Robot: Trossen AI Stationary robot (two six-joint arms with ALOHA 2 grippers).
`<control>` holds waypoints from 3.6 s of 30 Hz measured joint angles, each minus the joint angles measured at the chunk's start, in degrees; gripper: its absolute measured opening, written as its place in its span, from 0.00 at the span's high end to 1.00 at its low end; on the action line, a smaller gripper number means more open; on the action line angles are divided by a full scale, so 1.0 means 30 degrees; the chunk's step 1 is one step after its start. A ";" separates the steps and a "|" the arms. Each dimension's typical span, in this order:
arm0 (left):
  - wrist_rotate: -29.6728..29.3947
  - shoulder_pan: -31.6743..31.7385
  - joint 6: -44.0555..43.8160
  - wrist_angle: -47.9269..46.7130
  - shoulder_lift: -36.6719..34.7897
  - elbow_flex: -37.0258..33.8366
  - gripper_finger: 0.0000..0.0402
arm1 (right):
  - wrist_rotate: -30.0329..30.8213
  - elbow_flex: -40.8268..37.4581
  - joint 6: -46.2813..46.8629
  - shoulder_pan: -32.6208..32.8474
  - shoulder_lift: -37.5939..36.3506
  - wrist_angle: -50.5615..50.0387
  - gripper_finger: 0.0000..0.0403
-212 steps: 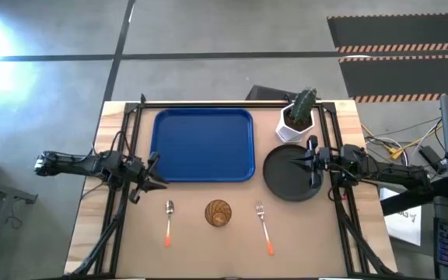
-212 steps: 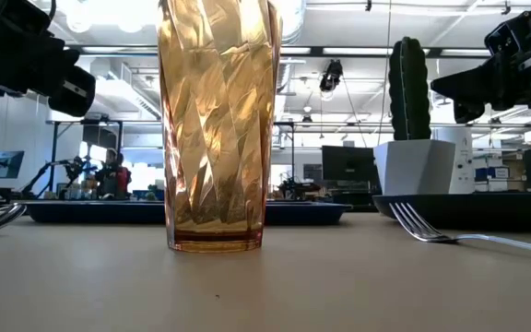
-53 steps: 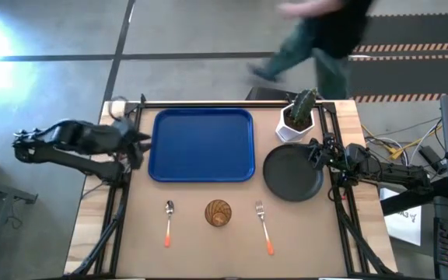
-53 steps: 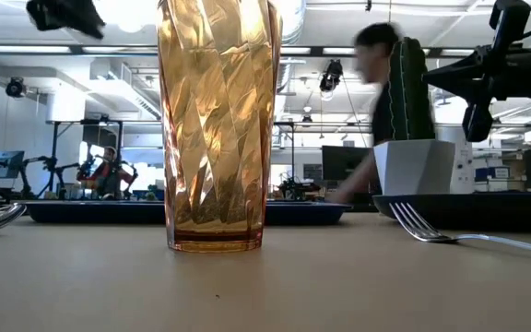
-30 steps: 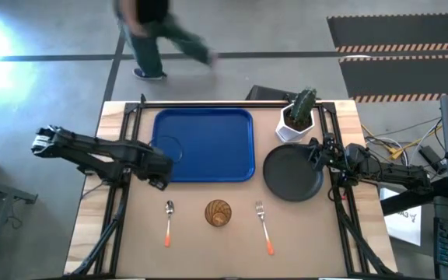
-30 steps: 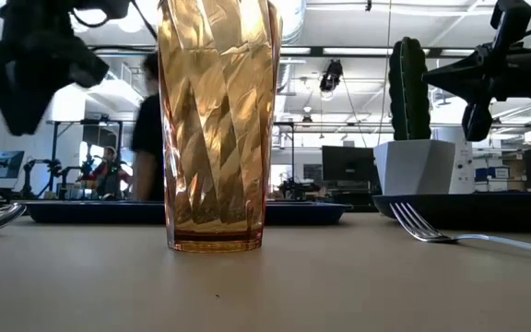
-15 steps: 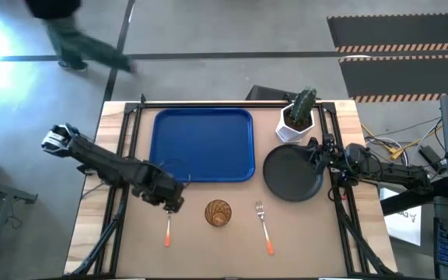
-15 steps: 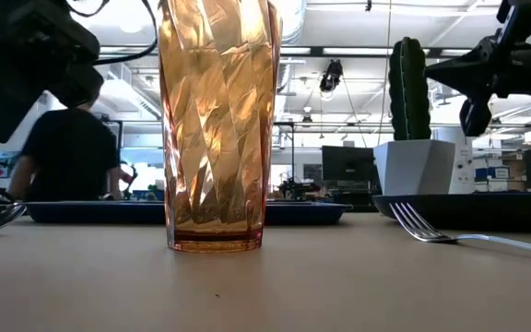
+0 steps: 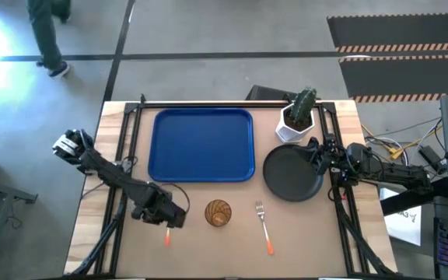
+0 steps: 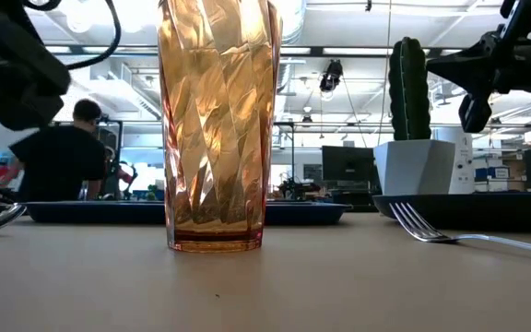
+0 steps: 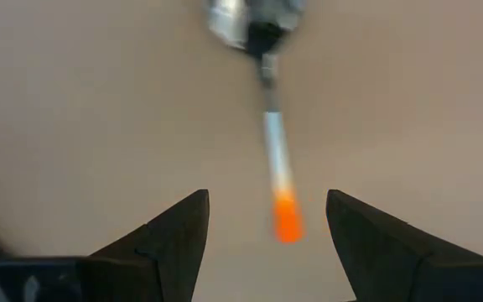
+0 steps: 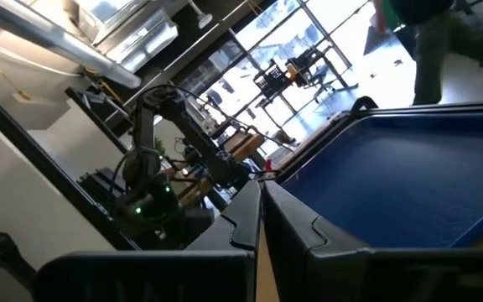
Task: Pick and place plate/cup/fork/spoon on tray
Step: Put the orange spoon on the blue tray
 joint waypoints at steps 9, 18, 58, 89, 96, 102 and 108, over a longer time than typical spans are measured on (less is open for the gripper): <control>0.0073 -0.0002 -0.0077 0.2627 0.2792 0.0103 0.44 | -0.0446 0.0022 0.0073 0.0004 0.0000 0.0007 0.98; 0.0169 0.0005 -0.0094 0.2314 0.2804 -0.0018 0.44 | -0.0832 0.0029 0.0212 -0.0002 0.0000 0.0014 0.98; -0.1812 -0.0352 -0.0041 0.3743 0.2133 -0.2039 1.00 | -0.0919 0.0058 0.0204 0.0003 0.0000 0.1304 0.98; -1.2552 0.3991 0.4834 -0.4775 -0.4939 0.0186 1.00 | -0.0896 0.0058 0.0142 0.0001 0.0025 0.1151 0.98; -1.0721 0.4005 0.8128 -0.1413 -0.2277 0.0109 0.98 | -0.0896 0.0058 0.0138 -0.0003 0.0029 0.1154 0.98; -0.8476 0.4027 0.8593 -0.1307 -0.0512 0.0132 0.81 | -0.0903 0.0058 0.0157 0.0000 0.0029 0.1158 0.98; -0.8366 0.4129 0.8579 -0.1247 0.0264 0.0420 0.58 | -0.0911 0.0058 0.0181 0.0002 0.0022 0.1158 0.98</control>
